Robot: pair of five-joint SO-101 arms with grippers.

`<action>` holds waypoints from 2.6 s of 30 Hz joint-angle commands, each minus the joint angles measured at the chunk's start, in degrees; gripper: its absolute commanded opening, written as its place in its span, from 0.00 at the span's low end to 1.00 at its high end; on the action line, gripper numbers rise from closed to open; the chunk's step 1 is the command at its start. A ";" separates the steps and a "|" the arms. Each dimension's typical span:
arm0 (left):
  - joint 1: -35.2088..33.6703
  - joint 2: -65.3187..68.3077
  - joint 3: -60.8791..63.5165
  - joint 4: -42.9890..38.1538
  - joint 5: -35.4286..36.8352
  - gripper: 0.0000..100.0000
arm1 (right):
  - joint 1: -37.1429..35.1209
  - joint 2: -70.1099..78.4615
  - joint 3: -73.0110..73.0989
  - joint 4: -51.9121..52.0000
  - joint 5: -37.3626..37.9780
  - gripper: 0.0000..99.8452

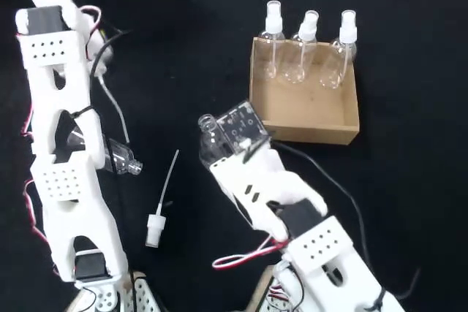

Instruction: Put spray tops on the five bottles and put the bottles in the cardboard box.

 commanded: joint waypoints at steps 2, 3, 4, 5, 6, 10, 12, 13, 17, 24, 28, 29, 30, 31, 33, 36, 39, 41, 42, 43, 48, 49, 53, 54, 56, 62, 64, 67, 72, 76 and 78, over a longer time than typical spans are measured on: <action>5.93 -5.71 -12.44 0.97 -0.79 0.03 | 0.62 -9.01 3.47 -5.01 0.00 0.01; 7.08 -6.07 -13.67 0.97 -0.70 0.03 | 0.70 -10.86 4.97 -6.33 0.00 0.01; 8.31 -6.33 -14.73 0.97 -0.79 0.03 | 0.70 -12.79 6.55 -7.74 0.00 0.01; 9.19 -6.86 -16.13 0.97 -0.88 0.03 | 0.70 -14.64 8.13 -9.05 0.00 0.01; 10.07 -7.56 -17.80 0.97 -0.88 0.03 | 0.70 -16.57 9.54 -10.02 0.00 0.01; 13.14 -11.34 -23.16 0.97 -0.88 0.03 | 0.70 -23.78 13.23 -10.73 0.00 0.01; 14.55 -13.54 -24.57 1.05 -0.97 0.03 | 0.79 -26.68 14.46 -10.73 0.00 0.01; 15.25 -14.86 -24.92 1.05 -0.97 0.03 | 0.79 -28.09 15.08 -10.73 0.00 0.01; 19.65 -19.60 -23.87 1.05 -0.70 0.03 | 0.79 -32.13 17.10 -10.73 0.00 0.01; 27.47 -30.33 -16.84 1.14 -0.62 0.03 | 0.79 -35.12 18.59 -10.73 0.00 0.01; 32.13 -36.48 -7.52 0.97 -0.62 0.03 | 0.79 -35.30 18.59 -10.73 0.00 0.01; 33.10 -37.54 -5.58 0.88 -0.62 0.03 | 0.79 -35.30 18.59 -10.73 0.00 0.01; 33.98 -38.51 -4.00 0.88 -0.53 0.03 | 0.79 -35.30 18.59 -10.73 0.00 0.01; 34.77 -39.21 -2.77 0.79 -0.53 0.03 | 0.79 -35.30 18.59 -10.73 0.00 0.01; 35.12 -40.18 -1.80 -0.62 -0.53 0.03 | 0.79 -35.30 18.59 -10.73 0.00 0.01; 35.03 -40.70 -1.89 -3.34 -0.53 0.03 | 0.79 -35.30 18.59 -10.73 0.00 0.01; 35.56 -40.53 -1.54 -4.48 -0.53 0.03 | 0.79 -35.30 18.59 -10.73 0.00 0.01; 35.56 -40.09 -1.36 -4.48 -0.53 0.03 | 0.79 -35.30 18.59 -10.73 0.00 0.01; 35.03 -39.82 -1.36 -4.48 -0.53 0.03 | 0.79 -35.30 18.59 -10.73 0.00 0.01; 34.95 -40.00 -1.54 -3.96 -0.53 0.03 | 0.79 -35.30 18.59 -10.73 0.00 0.01; 35.65 -44.57 -5.14 1.14 -0.53 0.03 | 0.79 -35.30 18.59 -10.73 0.00 0.01; 35.65 -45.89 -5.14 0.79 -0.44 0.03 | 0.79 -35.30 18.59 -10.73 0.00 0.01; 35.30 -47.82 -3.12 0.53 2.20 0.03 | 0.70 -35.30 18.59 -10.73 0.00 0.01; 35.56 -47.65 -1.63 0.62 2.73 0.03 | 0.70 -35.30 18.59 -10.73 0.00 0.01; 35.56 -48.00 1.01 0.70 3.16 0.03 | 0.79 -35.30 18.59 -10.73 0.00 0.01; 35.56 -54.33 8.22 0.97 6.86 0.03 | 0.88 -35.30 18.59 -10.73 0.00 0.01; 35.56 -58.20 13.41 0.70 8.70 0.03 | 0.88 -35.30 18.59 -10.73 0.00 0.01; 35.30 -61.98 22.11 -3.78 9.14 0.03 | 0.88 -35.30 18.59 -10.73 0.00 0.01; 35.03 -65.58 38.37 -23.65 9.14 0.03 | 0.79 -35.30 18.59 -10.73 0.00 0.01; 35.03 -69.10 50.51 -38.07 9.14 0.03 | 0.88 -35.30 18.59 -10.73 0.00 0.01; 35.03 -71.56 55.16 -42.02 9.14 0.03 | 0.88 -35.30 18.59 -10.73 0.00 0.01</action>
